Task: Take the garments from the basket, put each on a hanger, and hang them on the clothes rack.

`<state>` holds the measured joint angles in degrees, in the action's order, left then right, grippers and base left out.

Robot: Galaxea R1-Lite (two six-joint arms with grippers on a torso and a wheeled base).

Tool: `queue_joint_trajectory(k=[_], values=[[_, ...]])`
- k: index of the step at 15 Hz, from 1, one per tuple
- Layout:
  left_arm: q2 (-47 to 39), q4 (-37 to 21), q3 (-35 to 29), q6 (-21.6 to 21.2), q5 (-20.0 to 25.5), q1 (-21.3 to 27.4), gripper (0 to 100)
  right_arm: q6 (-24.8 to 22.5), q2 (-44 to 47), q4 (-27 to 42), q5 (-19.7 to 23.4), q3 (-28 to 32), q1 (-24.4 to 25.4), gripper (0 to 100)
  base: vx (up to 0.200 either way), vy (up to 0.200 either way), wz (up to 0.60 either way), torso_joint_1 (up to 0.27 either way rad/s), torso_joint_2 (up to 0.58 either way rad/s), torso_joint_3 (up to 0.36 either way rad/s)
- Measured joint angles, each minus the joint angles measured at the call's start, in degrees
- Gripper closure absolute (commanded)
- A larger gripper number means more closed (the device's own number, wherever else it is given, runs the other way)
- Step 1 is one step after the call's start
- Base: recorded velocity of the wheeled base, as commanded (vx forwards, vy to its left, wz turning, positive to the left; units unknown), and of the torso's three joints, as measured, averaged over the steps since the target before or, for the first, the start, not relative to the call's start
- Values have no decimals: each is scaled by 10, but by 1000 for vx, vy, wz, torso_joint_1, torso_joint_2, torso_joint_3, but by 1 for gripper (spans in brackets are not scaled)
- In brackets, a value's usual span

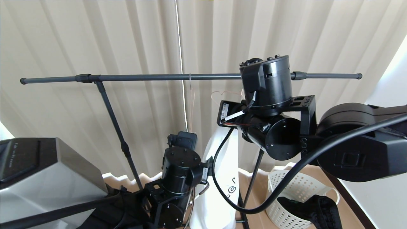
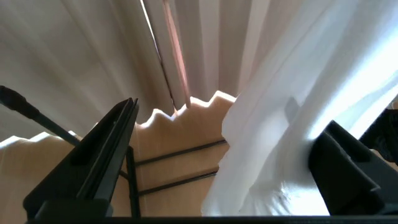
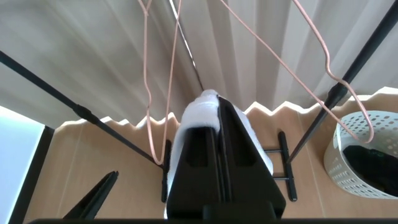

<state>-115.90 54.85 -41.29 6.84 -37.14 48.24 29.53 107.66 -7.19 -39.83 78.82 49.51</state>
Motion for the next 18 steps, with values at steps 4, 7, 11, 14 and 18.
queue_joint_trajectory(k=[4,7,11,14,18], values=[[2,27,35,1,0,-2,100,0,-2,0,-2,0,-2,100,0,0,0,0,0,0],[3,39,54,1,0,-2,100,-1,-3,0,-2,-1,-10,100,0,0,0,0,0,0],[13,62,79,0,0,-3,100,-5,-5,1,-2,0,-31,100,0,0,0,0,0,0],[46,62,82,-17,0,-21,100,-48,-19,1,-2,-13,-57,100,0,0,0,0,0,0],[85,49,30,-46,1,-69,100,-156,-62,1,3,-87,-75,100,0,0,0,0,0,0]])
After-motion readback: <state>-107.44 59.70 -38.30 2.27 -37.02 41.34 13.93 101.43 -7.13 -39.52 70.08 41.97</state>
